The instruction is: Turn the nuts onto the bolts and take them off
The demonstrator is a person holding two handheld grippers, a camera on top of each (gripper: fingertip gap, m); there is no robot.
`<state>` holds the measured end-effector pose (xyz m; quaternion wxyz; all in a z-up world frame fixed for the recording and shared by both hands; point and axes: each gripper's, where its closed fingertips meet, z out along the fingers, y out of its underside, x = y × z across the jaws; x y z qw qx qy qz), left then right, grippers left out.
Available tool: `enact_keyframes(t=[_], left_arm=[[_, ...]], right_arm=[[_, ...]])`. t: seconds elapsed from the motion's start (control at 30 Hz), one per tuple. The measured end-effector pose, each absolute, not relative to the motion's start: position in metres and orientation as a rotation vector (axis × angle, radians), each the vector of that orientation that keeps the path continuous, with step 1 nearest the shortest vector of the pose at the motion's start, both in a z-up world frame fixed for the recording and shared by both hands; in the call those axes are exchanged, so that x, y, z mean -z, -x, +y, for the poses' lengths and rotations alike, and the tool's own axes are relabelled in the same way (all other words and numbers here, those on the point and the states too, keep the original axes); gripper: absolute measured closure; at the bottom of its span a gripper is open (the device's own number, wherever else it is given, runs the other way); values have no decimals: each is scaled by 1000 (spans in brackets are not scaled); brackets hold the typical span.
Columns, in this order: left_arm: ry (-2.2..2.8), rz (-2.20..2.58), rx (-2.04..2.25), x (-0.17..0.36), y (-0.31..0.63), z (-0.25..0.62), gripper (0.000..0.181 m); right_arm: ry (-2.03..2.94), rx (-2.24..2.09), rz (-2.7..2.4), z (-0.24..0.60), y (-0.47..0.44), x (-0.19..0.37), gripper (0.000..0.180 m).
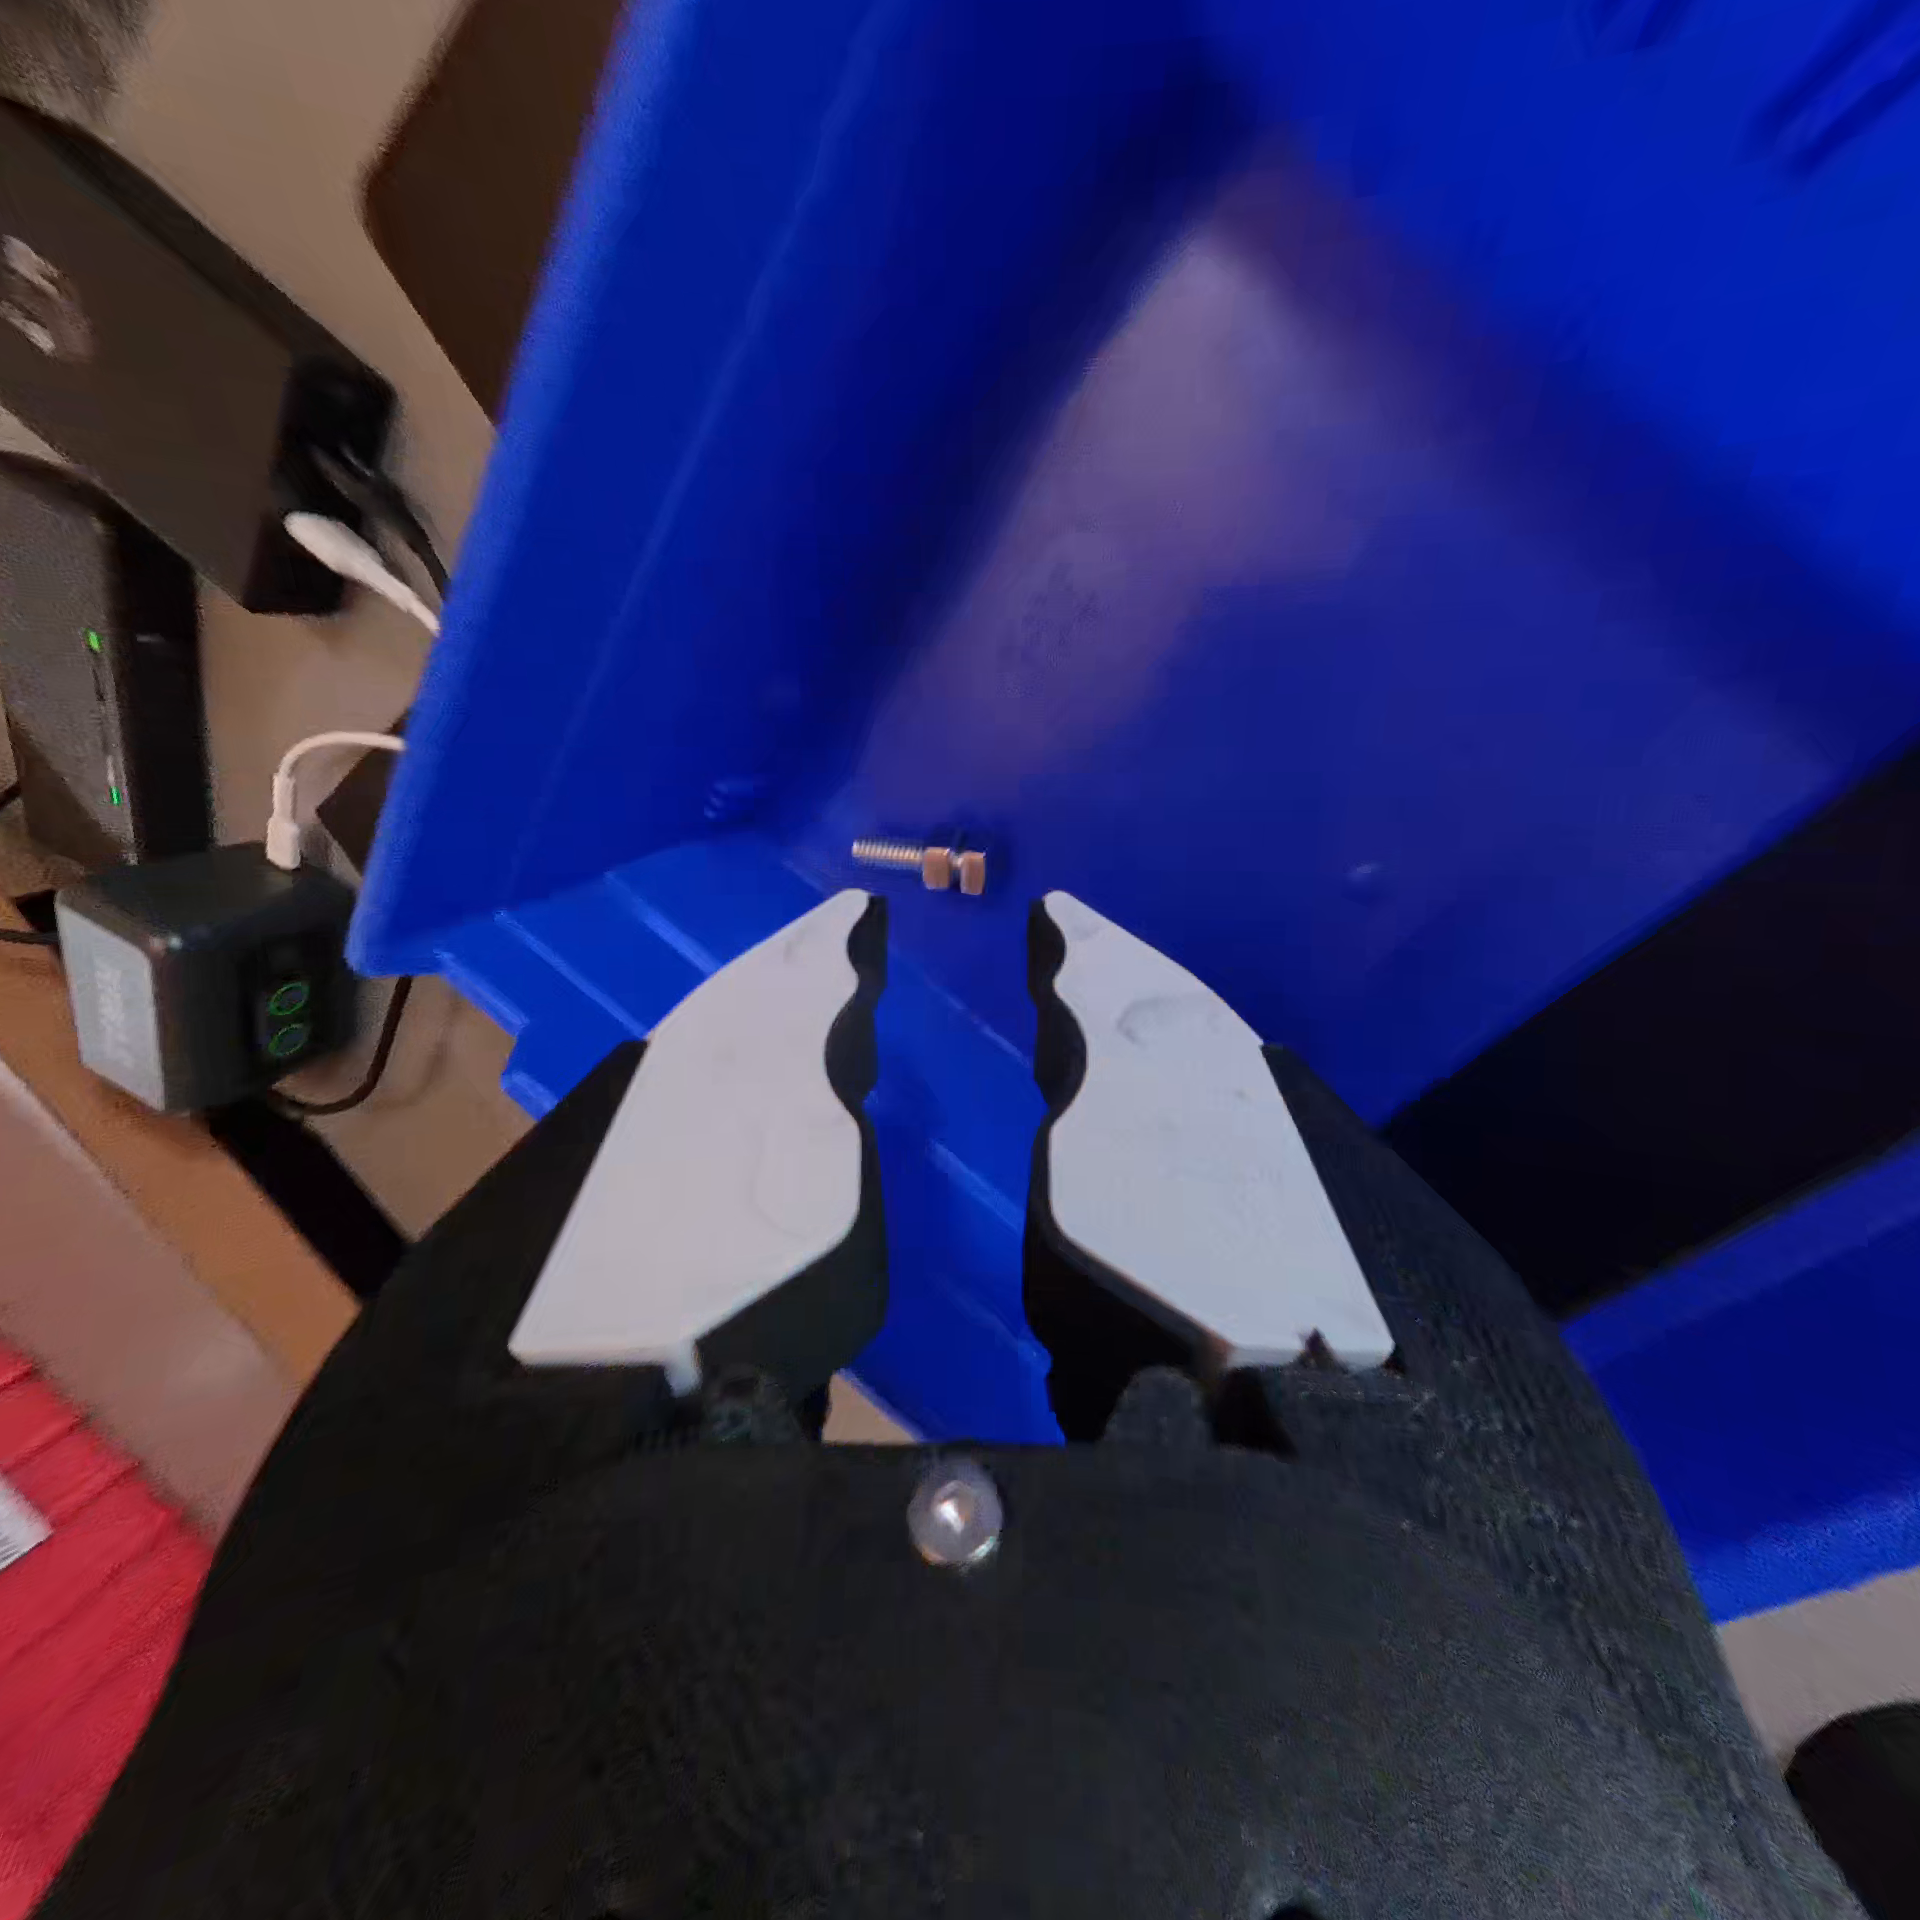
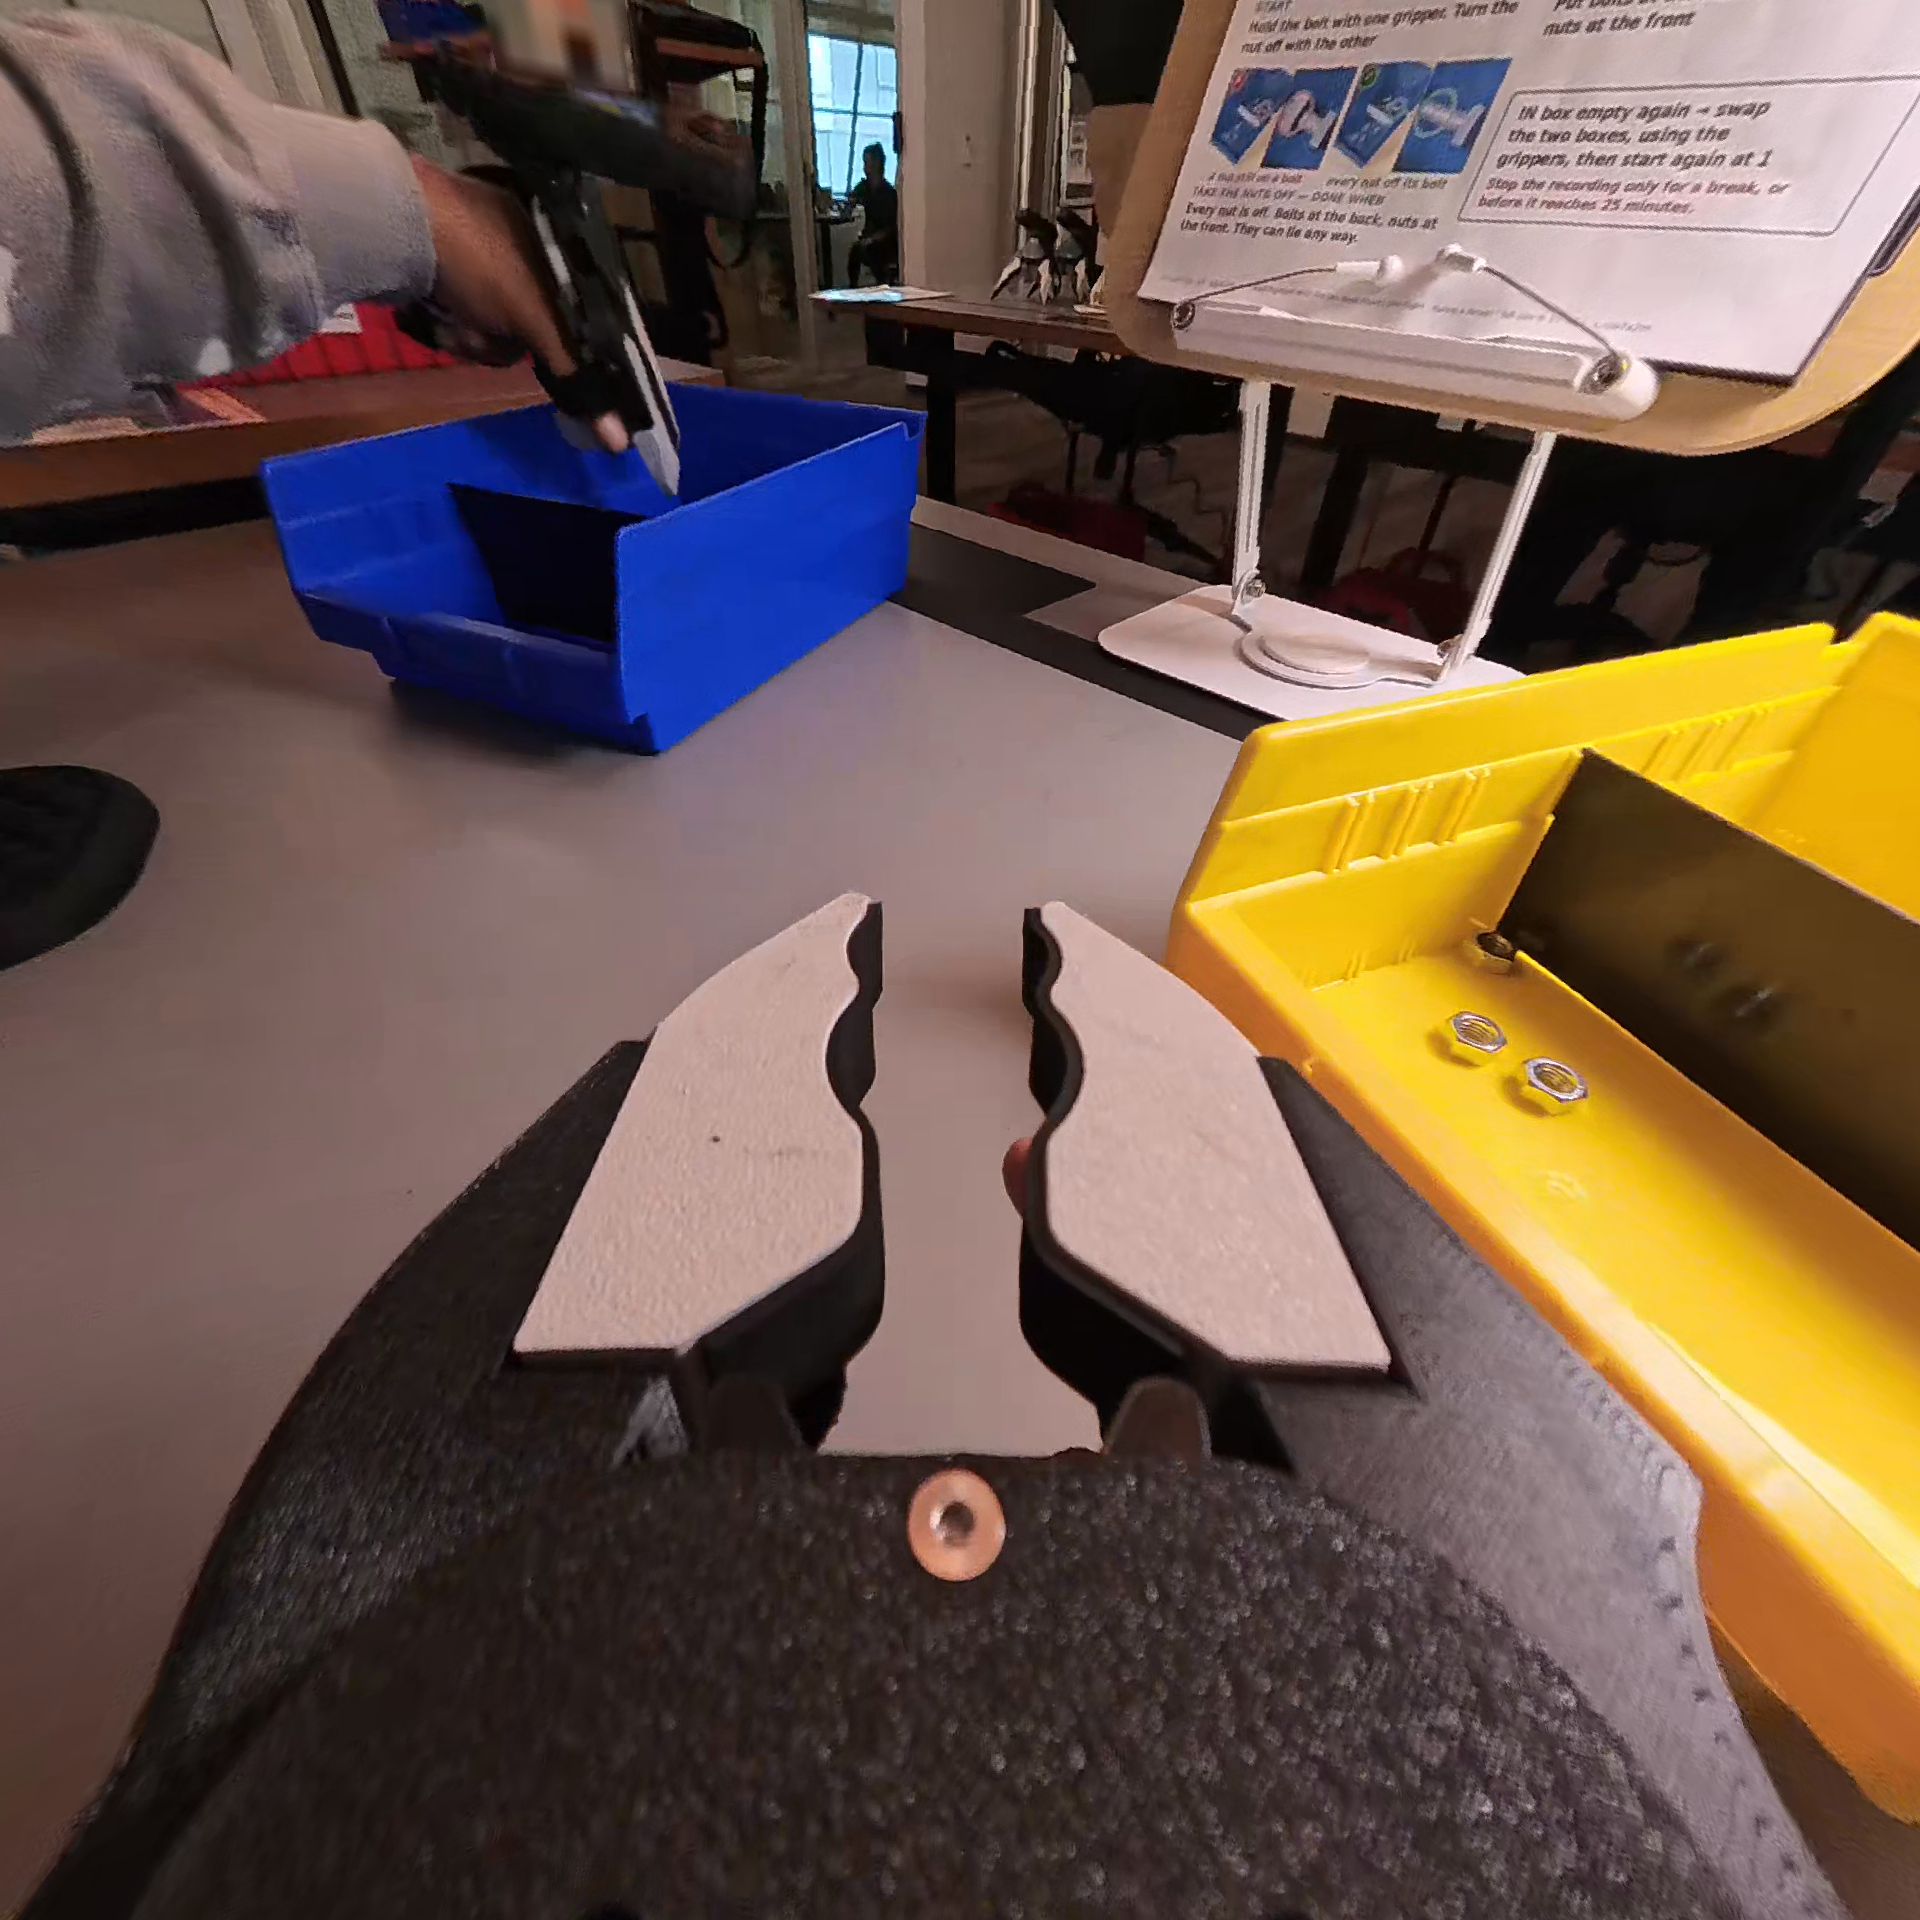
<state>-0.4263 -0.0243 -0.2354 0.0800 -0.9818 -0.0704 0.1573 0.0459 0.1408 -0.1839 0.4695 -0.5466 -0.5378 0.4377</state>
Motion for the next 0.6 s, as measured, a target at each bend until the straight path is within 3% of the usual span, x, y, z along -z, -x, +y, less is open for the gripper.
enact_keyframes(t=[0.27, 0.6], left_arm=[[3279, -92, -464, 285, 438, -40, 143], [3204, 24, -588, 281, 443, -24, 158]], right_arm=[[1389, -1141, -1325, 140, -52, 196, 154], [1407, -1147, -1333, 139, -50, 201, 155]])
